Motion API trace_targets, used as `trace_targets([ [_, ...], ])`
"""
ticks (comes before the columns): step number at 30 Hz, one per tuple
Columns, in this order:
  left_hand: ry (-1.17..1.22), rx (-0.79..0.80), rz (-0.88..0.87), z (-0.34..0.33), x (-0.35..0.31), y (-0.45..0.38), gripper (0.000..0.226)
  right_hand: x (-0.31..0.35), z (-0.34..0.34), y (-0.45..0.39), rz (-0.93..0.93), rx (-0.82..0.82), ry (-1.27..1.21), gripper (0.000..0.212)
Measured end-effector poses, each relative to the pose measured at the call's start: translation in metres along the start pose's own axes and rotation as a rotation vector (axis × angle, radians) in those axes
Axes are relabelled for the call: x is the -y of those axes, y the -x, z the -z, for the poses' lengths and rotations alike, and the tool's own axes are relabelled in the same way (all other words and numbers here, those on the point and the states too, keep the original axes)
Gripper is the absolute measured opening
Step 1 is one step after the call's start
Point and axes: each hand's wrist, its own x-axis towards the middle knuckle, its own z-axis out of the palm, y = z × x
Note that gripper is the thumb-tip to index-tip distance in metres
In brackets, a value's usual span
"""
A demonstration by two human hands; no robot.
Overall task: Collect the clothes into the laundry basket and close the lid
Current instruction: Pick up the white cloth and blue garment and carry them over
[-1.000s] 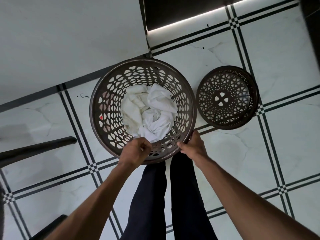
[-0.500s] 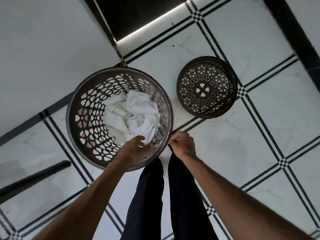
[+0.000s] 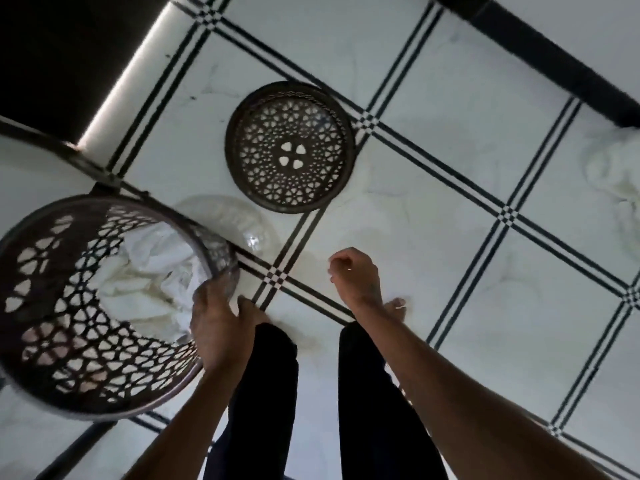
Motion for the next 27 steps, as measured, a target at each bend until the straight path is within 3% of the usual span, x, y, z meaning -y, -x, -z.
trace_targets([
  [3,-0.070,0.033,-0.198,-0.022,-0.044,0.013,0.037,-0.036,0.060,-0.026,-0.045,-0.056,-0.049,0.018],
  [8,-0.119,0.353,-0.310,-0.081,-0.157,0.036,0.018,-0.092,0.178,-0.046,-0.128,-0.149,-0.205,0.018],
  [14,-0.145,0.590,-0.459,-0.181,-0.369,0.092,0.017,-0.151,0.356,-0.068,-0.235,-0.350,-0.429,0.016],
  [20,-0.144,0.708,-0.688,-0.300,-0.565,0.135,0.009,-0.202,0.514,-0.117,-0.321,-0.483,-0.585,0.023],
  [27,-0.356,0.846,-0.728,-0.440,-0.752,0.175,0.014,-0.273,0.673,-0.190,-0.465,-0.463,-0.728,0.021],
])
